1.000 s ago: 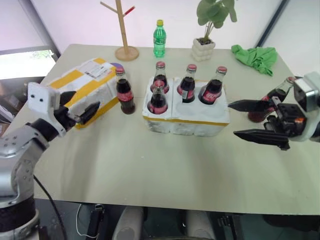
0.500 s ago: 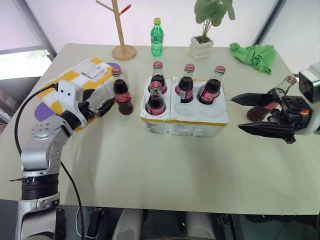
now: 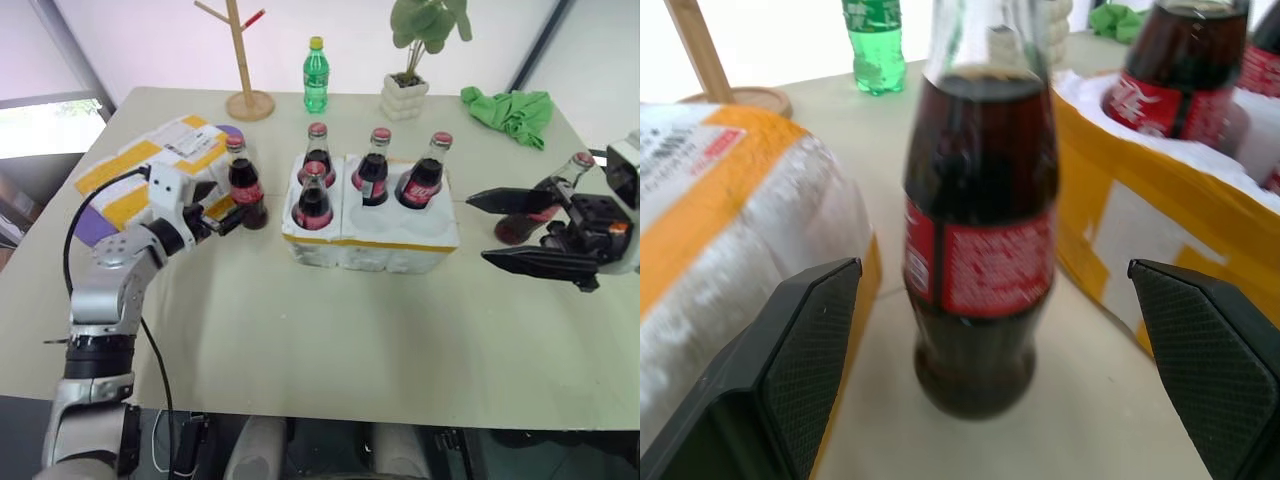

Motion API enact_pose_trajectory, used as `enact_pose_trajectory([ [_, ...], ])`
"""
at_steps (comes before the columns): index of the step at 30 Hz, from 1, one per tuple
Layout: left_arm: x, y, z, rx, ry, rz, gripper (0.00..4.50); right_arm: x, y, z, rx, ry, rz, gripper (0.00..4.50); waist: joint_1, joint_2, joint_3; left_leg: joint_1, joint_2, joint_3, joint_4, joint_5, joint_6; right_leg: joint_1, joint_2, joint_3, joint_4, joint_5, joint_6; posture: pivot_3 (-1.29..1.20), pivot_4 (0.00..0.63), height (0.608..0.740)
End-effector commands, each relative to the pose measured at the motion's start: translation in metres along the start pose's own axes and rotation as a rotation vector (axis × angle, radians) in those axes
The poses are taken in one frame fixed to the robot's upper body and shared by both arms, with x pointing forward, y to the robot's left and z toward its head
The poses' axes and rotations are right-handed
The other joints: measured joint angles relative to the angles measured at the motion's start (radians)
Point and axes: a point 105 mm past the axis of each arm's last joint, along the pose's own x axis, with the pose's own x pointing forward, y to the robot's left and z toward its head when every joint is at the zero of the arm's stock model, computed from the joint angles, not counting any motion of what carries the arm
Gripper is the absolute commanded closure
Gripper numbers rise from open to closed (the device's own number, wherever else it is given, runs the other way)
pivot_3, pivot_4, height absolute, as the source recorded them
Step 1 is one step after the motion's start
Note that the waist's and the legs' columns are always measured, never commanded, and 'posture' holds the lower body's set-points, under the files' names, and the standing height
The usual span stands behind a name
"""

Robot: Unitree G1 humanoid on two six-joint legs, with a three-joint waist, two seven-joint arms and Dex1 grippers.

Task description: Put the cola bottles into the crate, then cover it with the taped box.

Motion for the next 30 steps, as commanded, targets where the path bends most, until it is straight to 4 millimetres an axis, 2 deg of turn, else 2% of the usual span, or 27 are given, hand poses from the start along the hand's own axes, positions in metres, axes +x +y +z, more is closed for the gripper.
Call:
enact_pose_trajectory([
  [1,0.008,0.000,0.011,0.035,-0.040,-0.011,0.03,-0.001,0.007,0.012,-0.053,-0.019,0.010,0.00,-0.001,0.000,0.000,0.000,0.000,0.000,0.000,0.000,0.000,0.000,0.000,0.000,0.000,0.000,0.000,0.00,0.150,0.740],
  [8,0.024,0.000,0.008,0.027,-0.038,-0.031,0.03,-0.002,0.009,0.014,-0.056,-0.028,0.006,0.00,-0.001,0.000,0.000,0.000,0.000,0.000,0.000,0.000,0.000,0.000,0.000,0.000,0.000,0.000,0.000,0.00,0.150,0.740],
  [14,0.036,0.006,-0.002,0.008,-0.013,-0.029,0.03,-0.002,0.012,0.014,-0.053,-0.034,0.005,0.00,0.000,0.000,0.000,0.000,0.000,0.000,0.000,0.000,0.000,0.000,0.000,0.000,0.000,0.000,0.001,0.00,0.150,0.740],
  [18,0.043,0.005,-0.006,-0.001,-0.008,-0.044,0.03,0.034,-0.004,-0.005,-0.046,-0.037,0.007,0.00,-0.009,-0.002,-0.001,0.001,0.000,0.000,0.000,0.000,0.000,0.000,0.000,0.000,0.001,0.000,0.001,0.00,0.150,0.740],
  [20,0.045,0.001,-0.005,-0.004,-0.016,-0.071,0.03,0.039,-0.006,-0.006,-0.050,-0.037,0.006,0.00,-0.006,-0.001,-0.001,0.001,0.000,0.000,0.000,0.001,-0.001,0.000,0.000,0.000,0.002,0.001,0.001,0.00,0.150,0.740],
  [23,0.045,-0.003,-0.002,-0.002,-0.037,-0.089,0.88,0.040,-0.007,-0.007,-0.053,-0.036,0.003,0.00,-0.002,-0.001,-0.001,0.000,0.000,0.000,0.000,0.001,-0.001,-0.001,0.000,0.000,0.002,0.001,0.001,0.00,0.150,0.740],
  [25,0.044,-0.003,0.000,-0.001,-0.044,-0.095,1.81,0.039,-0.007,-0.008,-0.053,-0.034,0.000,0.00,0.000,-0.001,0.000,0.000,-0.001,-0.001,0.000,0.001,-0.001,0.000,0.000,0.000,0.001,0.001,0.002,0.00,0.150,0.740],
  [30,0.037,0.002,0.001,0.005,-0.040,-0.079,1.79,0.038,-0.008,-0.009,-0.054,-0.035,-0.004,0.00,-0.002,-0.002,0.000,-0.001,-0.001,-0.001,0.000,0.001,-0.001,-0.001,0.000,0.000,0.001,0.001,0.002,0.00,0.150,0.740],
])
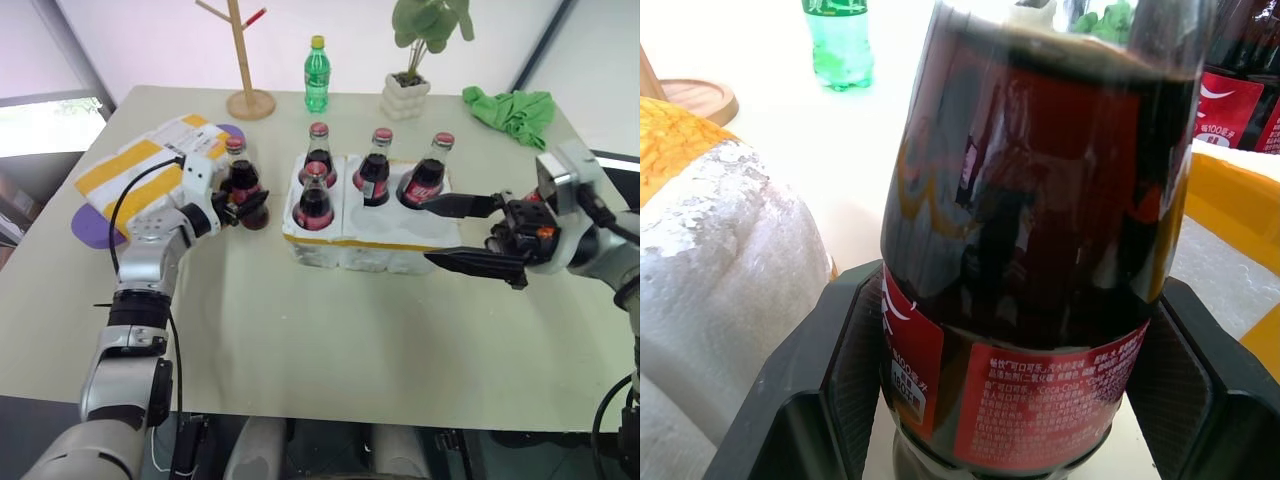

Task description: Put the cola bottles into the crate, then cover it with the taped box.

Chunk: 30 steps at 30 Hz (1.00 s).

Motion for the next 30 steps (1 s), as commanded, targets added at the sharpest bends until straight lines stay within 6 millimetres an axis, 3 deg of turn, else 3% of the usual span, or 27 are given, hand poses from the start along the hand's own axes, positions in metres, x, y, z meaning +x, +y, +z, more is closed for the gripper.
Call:
enact_pose_trajectory([
  [1,-0.008,0.004,0.020,0.040,-0.055,0.006,1.79,-0.002,0.002,0.009,-0.054,-0.011,0.000,0.00,-0.002,0.000,0.000,0.000,0.000,0.000,0.000,0.000,0.000,0.000,0.000,0.000,0.000,0.000,0.000,0.00,0.150,0.740],
  [8,-0.034,0.005,0.039,0.068,-0.091,0.032,1.79,-0.005,0.000,0.008,-0.059,0.004,-0.003,0.00,-0.010,0.000,0.000,0.000,0.000,0.000,0.000,0.000,0.000,-0.001,0.000,0.000,0.000,0.000,0.000,0.00,0.150,0.740],
  [14,-0.073,-0.016,0.065,0.127,-0.097,-0.037,1.79,-0.014,-0.003,0.006,-0.070,0.039,-0.032,0.00,-0.011,0.000,0.001,-0.003,0.001,-0.001,0.000,0.000,0.000,-0.004,0.000,0.000,0.000,0.000,0.000,0.00,0.150,0.740],
  [18,-0.106,-0.067,0.094,0.134,-0.083,-0.271,1.79,-0.030,-0.009,0.000,-0.068,0.074,-0.074,0.00,-0.005,-0.001,0.001,-0.004,0.001,-0.001,-0.001,0.000,0.000,-0.004,0.000,0.000,-0.001,0.000,0.000,0.00,0.150,0.740],
  [21,-0.120,-0.096,0.112,0.130,-0.063,-0.422,1.79,-0.040,-0.014,-0.004,-0.077,0.106,-0.103,0.00,0.002,-0.001,0.002,-0.004,0.001,-0.001,0.000,0.000,0.000,-0.004,0.000,0.000,-0.002,0.000,0.000,0.00,0.150,0.740],
  [24,-0.119,-0.110,0.129,0.139,-0.076,-0.505,1.79,-0.045,-0.017,-0.007,-0.077,0.118,-0.121,0.00,0.001,-0.001,0.002,-0.004,0.001,-0.001,0.001,0.000,-0.001,-0.003,0.000,0.000,-0.001,0.000,0.000,0.00,0.150,0.740],
  [30,-0.084,-0.128,0.148,0.158,-0.133,-0.618,1.79,-0.050,-0.020,-0.011,-0.080,0.126,-0.151,0.00,-0.001,-0.001,0.002,0.001,0.001,0.000,0.001,0.001,-0.001,0.001,0.001,0.000,0.001,0.000,-0.002,0.00,0.150,0.740],
])
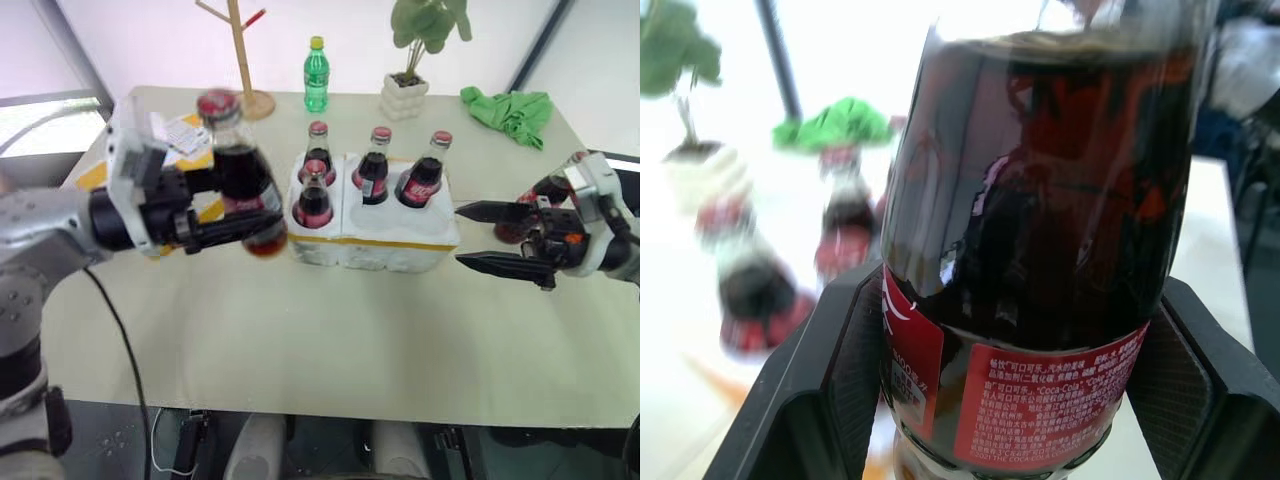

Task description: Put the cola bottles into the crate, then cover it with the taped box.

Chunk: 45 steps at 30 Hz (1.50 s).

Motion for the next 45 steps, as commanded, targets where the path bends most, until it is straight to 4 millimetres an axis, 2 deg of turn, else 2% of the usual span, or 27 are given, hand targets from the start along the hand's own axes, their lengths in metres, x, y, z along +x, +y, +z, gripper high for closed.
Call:
enact_pose_trajectory([
  [1,0.023,0.005,0.007,0.058,-0.027,-0.048,1.79,-0.005,0.000,0.008,-0.055,-0.009,-0.024,0.00,0.000,0.000,0.000,0.000,0.000,0.000,0.000,0.000,0.000,0.000,0.000,0.000,0.000,0.000,0.000,0.00,0.150,0.740],
  [7,0.063,0.021,0.013,0.022,-0.090,-0.106,1.79,-0.003,0.006,0.005,-0.055,-0.020,-0.032,0.00,-0.002,0.000,0.000,-0.002,0.000,0.001,0.000,0.000,0.000,-0.001,0.000,0.000,-0.001,0.000,0.001,0.00,0.150,0.740],
  [11,0.093,0.025,0.007,-0.004,-0.093,-0.163,1.79,-0.001,0.013,0.001,-0.045,-0.033,-0.043,0.00,0.001,0.000,0.000,-0.003,0.000,0.000,-0.002,0.000,0.001,-0.003,0.000,0.000,-0.001,0.000,0.002,0.00,0.150,0.740],
  [18,0.121,0.019,-0.001,-0.006,-0.091,-0.235,1.79,0.001,0.018,0.001,-0.039,-0.046,-0.060,0.00,-0.001,0.000,0.000,-0.004,-0.001,0.000,-0.002,0.000,0.001,-0.003,0.000,0.000,-0.002,0.000,0.002,0.00,0.150,0.740],
  [27,0.157,0.032,-0.028,0.071,0.030,-0.062,1.79,0.005,0.020,0.002,-0.030,-0.065,-0.070,0.00,0.002,0.000,0.000,-0.004,-0.001,0.000,0.000,0.000,0.001,-0.002,-0.001,0.000,-0.002,0.000,0.002,0.00,0.150,0.740],
  [34,0.162,0.026,-0.033,0.064,0.061,-0.016,1.79,0.007,0.019,0.004,-0.029,-0.070,-0.070,0.00,0.002,0.000,0.000,-0.003,-0.001,0.000,0.000,0.000,0.001,-0.001,-0.001,0.000,-0.001,0.000,0.003,0.00,0.150,0.740],
  [38,0.159,0.026,-0.020,0.066,0.036,0.021,1.79,0.008,0.019,0.006,-0.026,-0.072,-0.065,0.00,0.002,0.000,0.000,-0.003,-0.001,0.000,0.001,0.000,0.001,0.000,-0.001,0.000,-0.001,0.000,0.003,0.00,0.150,0.740],
  [43,0.144,0.030,-0.009,0.091,0.033,0.063,1.79,0.008,0.019,0.005,-0.020,-0.070,-0.061,0.00,-0.003,0.000,0.000,-0.003,-0.001,0.000,0.000,0.000,0.001,-0.002,-0.001,0.000,-0.001,0.000,0.003,0.00,0.150,0.740],
  [45,0.136,0.032,0.002,0.078,0.015,0.079,1.79,0.008,0.019,0.004,-0.016,-0.070,-0.060,0.00,-0.003,0.000,0.001,-0.004,-0.001,0.000,0.000,0.000,0.001,-0.003,0.000,0.000,0.000,0.000,0.003,0.00,0.150,0.740],
])
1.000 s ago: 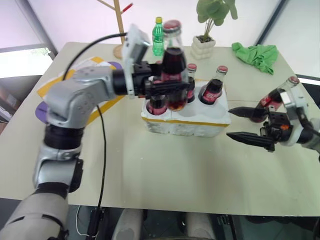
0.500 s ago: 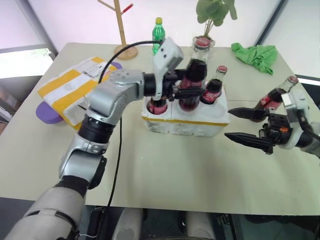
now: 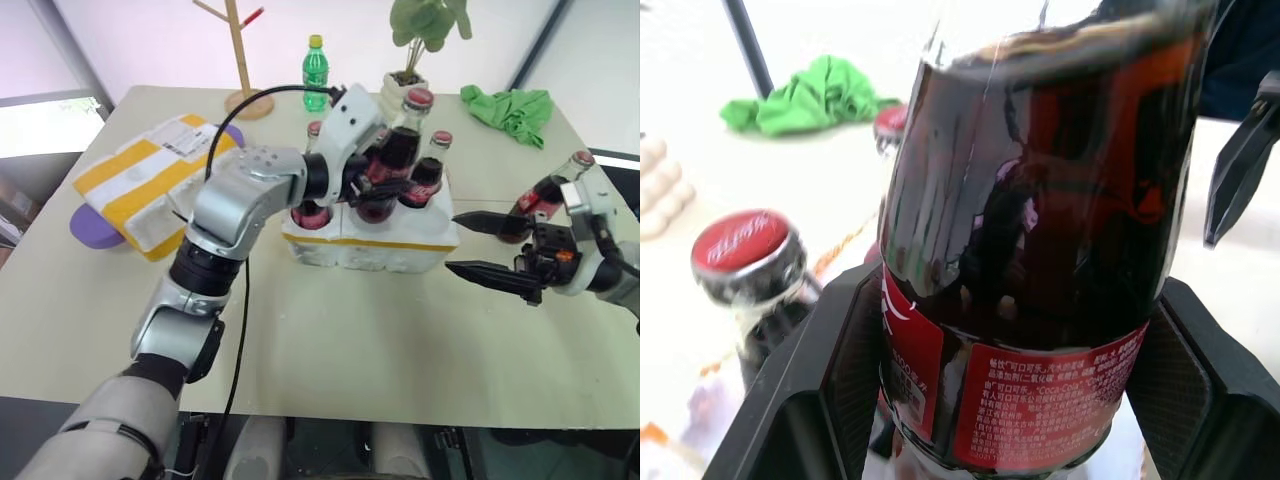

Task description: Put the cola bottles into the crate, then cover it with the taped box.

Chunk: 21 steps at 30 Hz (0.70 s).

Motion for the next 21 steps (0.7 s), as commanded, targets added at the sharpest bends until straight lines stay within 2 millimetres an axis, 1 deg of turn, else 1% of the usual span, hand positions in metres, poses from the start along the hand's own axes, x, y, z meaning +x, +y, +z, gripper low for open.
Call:
enact_pose_trajectory([
  [1,-0.023,0.001,0.044,0.043,-0.137,0.030,1.79,0.000,0.002,0.008,-0.029,-0.020,0.017,0.00,0.000,0.000,0.000,0.000,0.000,0.000,0.000,0.000,0.000,0.000,0.000,0.000,0.000,0.000,0.000,0.00,0.150,0.740],
  [3,-0.027,-0.003,0.050,0.030,-0.151,0.021,1.79,0.001,0.001,0.008,-0.027,-0.023,0.022,0.00,0.001,0.000,0.000,0.000,0.000,0.000,0.000,0.000,0.000,0.000,0.000,0.000,0.000,0.000,0.000,0.00,0.150,0.740],
  [5,-0.026,-0.007,0.053,0.027,-0.156,0.014,1.79,0.003,0.000,0.008,-0.027,-0.025,0.027,0.00,0.003,0.000,0.000,0.000,0.000,0.000,0.000,0.000,0.000,0.000,0.000,0.000,0.000,0.000,0.000,0.00,0.150,0.740],
  [12,-0.014,-0.013,0.063,0.012,-0.182,0.020,1.79,0.005,-0.001,0.008,-0.024,-0.027,0.037,0.00,0.004,0.000,0.000,0.000,-0.001,0.000,0.002,0.000,0.000,0.001,0.000,0.000,0.000,0.000,0.000,0.00,0.150,0.740],
  [15,-0.004,-0.020,0.061,-0.019,-0.180,0.006,1.79,0.005,0.000,0.007,-0.021,-0.026,0.038,0.00,0.004,0.000,0.000,0.000,-0.001,0.000,0.001,0.000,0.000,0.001,0.000,0.000,0.000,0.000,0.001,0.00,0.150,0.740],
  [16,0.001,-0.021,0.057,-0.035,-0.165,0.015,1.79,0.004,0.000,0.007,-0.021,-0.026,0.037,0.00,0.004,0.000,0.000,0.000,-0.001,0.000,0.001,0.000,0.000,0.001,0.000,0.000,0.000,0.000,0.001,0.00,0.150,0.740],
  [18,0.009,-0.019,0.049,-0.062,-0.137,0.047,1.79,0.005,0.001,0.007,-0.019,-0.027,0.035,0.00,0.004,0.000,0.000,0.000,-0.001,0.000,0.001,0.000,0.000,0.001,0.000,0.000,0.000,0.000,0.001,0.00,0.150,0.740],
  [21,0.016,-0.019,0.044,-0.111,-0.115,0.072,1.79,0.005,0.002,0.006,-0.016,-0.025,0.033,0.00,0.003,0.000,0.000,0.000,-0.001,0.000,0.002,0.000,0.000,0.001,0.000,0.000,0.000,0.000,0.001,0.00,0.150,0.740],
])
